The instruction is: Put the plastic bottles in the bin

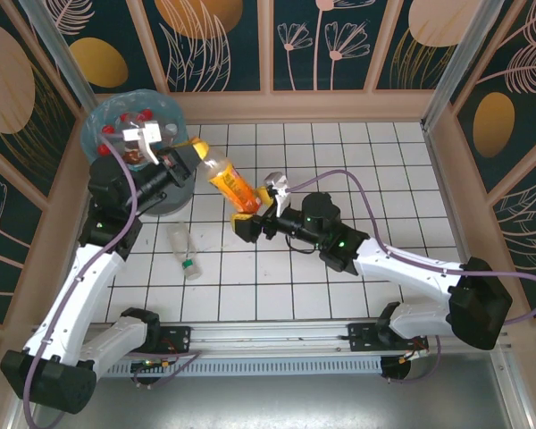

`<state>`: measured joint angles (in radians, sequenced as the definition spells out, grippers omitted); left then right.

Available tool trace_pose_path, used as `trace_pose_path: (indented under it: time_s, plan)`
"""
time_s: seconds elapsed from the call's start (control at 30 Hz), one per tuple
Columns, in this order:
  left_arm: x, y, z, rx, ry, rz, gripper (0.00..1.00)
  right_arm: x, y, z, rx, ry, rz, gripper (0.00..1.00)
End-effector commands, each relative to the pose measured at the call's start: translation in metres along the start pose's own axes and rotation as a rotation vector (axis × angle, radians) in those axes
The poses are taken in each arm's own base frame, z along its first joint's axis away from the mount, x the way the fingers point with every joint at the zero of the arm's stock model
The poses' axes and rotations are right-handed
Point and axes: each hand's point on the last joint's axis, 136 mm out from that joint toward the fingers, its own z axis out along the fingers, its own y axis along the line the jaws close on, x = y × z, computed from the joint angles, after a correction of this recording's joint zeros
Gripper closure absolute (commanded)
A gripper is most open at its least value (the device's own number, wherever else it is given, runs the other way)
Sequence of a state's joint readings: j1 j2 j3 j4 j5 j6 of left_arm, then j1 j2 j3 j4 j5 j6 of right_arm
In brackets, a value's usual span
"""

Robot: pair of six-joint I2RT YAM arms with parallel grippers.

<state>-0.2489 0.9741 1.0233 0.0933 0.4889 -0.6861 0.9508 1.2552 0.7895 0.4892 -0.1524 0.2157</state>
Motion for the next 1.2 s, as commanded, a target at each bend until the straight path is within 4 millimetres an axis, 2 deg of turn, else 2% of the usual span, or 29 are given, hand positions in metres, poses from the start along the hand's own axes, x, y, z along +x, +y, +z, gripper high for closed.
trace_pose_path:
  time_s: [0.0, 0.1, 0.2, 0.27, 0.37, 0.47, 0.6, 0.8, 0.93, 1.13, 1.17]
  plan:
    - [-0.067, 0.004, -0.021, -0.235, -0.202, 0.102, 1.0, -0.044, -0.018, -0.015, 0.16, -0.152, -0.001, 0.01]
    - [-0.115, 0.0, -0.038, -0.369, -0.337, 0.189, 1.0, -0.05, -0.02, -0.019, 0.178, -0.173, -0.012, 0.01]
    - [-0.155, -0.004, -0.049, -0.491, -0.421, 0.275, 1.0, -0.05, -0.022, -0.019, 0.194, -0.164, -0.018, 0.01]
    - [-0.175, 0.0, -0.051, -0.565, -0.448, 0.319, 1.0, -0.05, -0.024, -0.019, 0.203, -0.159, -0.024, 0.01]
    - [-0.2, 0.02, -0.054, -0.659, -0.469, 0.326, 1.0, -0.051, -0.026, -0.02, 0.221, -0.155, -0.027, 0.01]
    - [-0.213, 0.05, -0.064, -0.717, -0.485, 0.281, 1.0, -0.051, -0.029, -0.023, 0.241, -0.156, -0.033, 0.01]
    - [-0.209, 0.082, -0.071, -0.792, -0.462, 0.264, 1.0, -0.052, -0.034, -0.027, 0.266, -0.159, -0.044, 0.01]
    - [-0.192, 0.145, -0.079, -0.828, -0.405, 0.138, 1.0, -0.049, -0.042, -0.029, 0.288, -0.157, -0.04, 0.01]
    - [-0.172, 0.182, -0.083, -0.836, -0.355, 0.059, 1.0, -0.043, -0.048, -0.031, 0.307, -0.149, -0.025, 0.01]
    - [-0.133, 0.228, -0.085, -0.872, -0.26, -0.01, 1.0, -0.034, -0.058, -0.037, 0.33, -0.134, -0.004, 0.01]
    - [-0.126, 0.237, -0.087, -0.884, -0.247, -0.024, 0.97, -0.033, -0.06, -0.037, 0.331, -0.131, -0.002, 0.01]
